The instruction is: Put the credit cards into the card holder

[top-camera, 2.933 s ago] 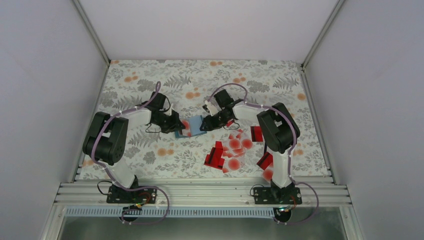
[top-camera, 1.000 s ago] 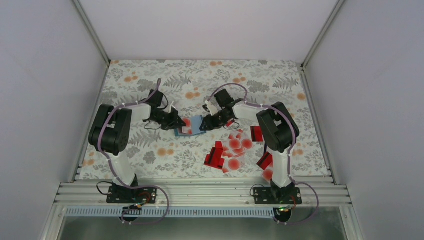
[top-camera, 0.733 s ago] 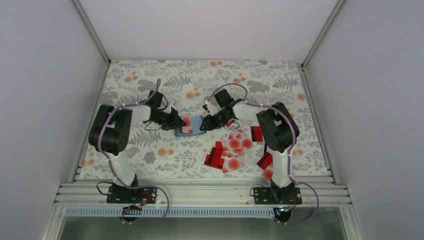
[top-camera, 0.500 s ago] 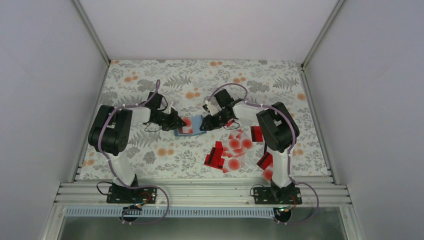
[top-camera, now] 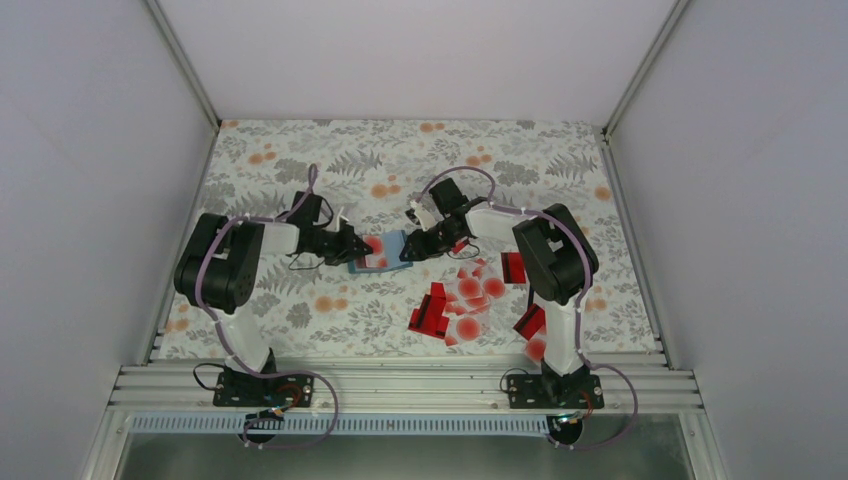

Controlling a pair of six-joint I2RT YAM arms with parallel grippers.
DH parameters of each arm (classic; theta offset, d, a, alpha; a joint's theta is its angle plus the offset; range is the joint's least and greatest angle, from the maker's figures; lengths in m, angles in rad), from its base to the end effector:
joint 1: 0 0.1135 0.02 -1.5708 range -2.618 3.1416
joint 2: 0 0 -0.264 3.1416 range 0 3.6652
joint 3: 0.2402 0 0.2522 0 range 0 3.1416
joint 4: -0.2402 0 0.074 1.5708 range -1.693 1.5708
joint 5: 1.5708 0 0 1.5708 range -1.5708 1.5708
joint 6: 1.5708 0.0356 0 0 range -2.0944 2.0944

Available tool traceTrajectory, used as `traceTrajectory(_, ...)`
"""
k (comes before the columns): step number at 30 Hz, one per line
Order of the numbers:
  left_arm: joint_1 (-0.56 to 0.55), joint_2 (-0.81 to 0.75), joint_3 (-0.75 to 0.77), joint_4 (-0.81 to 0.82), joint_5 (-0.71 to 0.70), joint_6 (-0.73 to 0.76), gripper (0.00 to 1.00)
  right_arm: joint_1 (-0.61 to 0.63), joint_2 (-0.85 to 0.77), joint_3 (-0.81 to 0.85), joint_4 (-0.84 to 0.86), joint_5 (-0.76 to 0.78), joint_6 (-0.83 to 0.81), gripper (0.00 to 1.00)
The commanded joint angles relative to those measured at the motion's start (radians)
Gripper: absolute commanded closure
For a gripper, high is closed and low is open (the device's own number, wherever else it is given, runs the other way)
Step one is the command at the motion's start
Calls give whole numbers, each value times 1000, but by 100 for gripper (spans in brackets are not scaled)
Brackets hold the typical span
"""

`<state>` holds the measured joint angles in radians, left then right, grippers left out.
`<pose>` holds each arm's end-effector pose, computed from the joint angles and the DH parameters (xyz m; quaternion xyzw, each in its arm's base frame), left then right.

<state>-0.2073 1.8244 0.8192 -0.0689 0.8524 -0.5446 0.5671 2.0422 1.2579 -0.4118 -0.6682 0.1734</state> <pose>0.3023 -0.0910 0.1087 -0.0480 0.8871 -0.4549 0.0611 0.3196 0.2297 0.1233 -0.2414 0.8983 0.3640 0.0475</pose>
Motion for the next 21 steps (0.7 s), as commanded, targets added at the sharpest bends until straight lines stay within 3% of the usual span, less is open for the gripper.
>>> traceTrajectory(1, 0, -10, -36, 54, -12, -34, 98, 18, 104, -43, -52, 94, -8, 68)
traceTrajectory(21, -29, 53, -29, 160, 34, -106, 98, 19, 116, -42, -38, 81, 6, 70)
